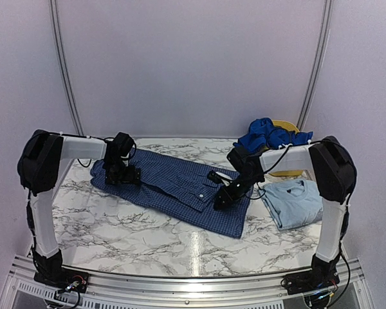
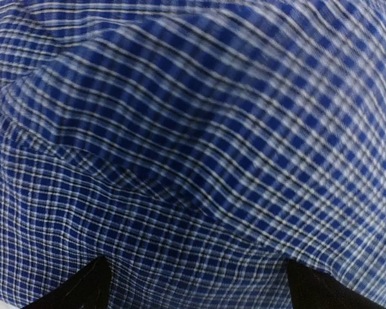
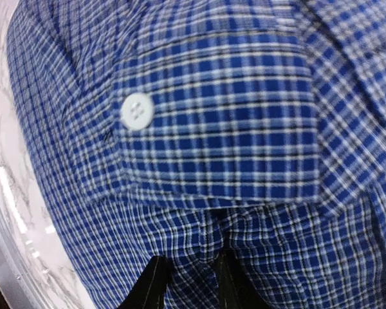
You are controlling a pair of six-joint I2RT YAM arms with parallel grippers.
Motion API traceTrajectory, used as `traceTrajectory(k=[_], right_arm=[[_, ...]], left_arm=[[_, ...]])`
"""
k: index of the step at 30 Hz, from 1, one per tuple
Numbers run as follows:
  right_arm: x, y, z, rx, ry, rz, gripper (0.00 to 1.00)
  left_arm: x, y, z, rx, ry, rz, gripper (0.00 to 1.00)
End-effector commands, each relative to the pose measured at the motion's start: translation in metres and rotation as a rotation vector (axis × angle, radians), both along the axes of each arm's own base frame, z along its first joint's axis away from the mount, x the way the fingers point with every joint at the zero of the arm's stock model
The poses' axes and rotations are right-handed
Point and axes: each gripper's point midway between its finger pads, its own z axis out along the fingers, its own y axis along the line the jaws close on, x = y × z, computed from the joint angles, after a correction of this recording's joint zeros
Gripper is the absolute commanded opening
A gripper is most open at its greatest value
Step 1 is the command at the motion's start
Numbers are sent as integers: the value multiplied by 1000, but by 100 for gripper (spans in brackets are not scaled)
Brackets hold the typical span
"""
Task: Fold and stack the mixed laundry pile
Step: Rotate the rectangle-folded shirt at the center of the board.
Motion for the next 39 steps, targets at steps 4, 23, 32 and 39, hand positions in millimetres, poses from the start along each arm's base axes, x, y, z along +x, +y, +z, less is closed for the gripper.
traceTrajectory(k=[4,23,32,39], right_arm=[[-79,92,50,180,120,232,31],[59,22,7,76,-9,-44,26],[-68,18,-18,52,139,59,21],[-114,24,-17,82,176,37,22]], left_arm=[[133,34,11,63,-100,38,99],[-15,-92,29,-175,-11,-171,99],[-43,-83,-2,-100,38,-137,99],[-7,-101,-17,-46,-1,-230,99]])
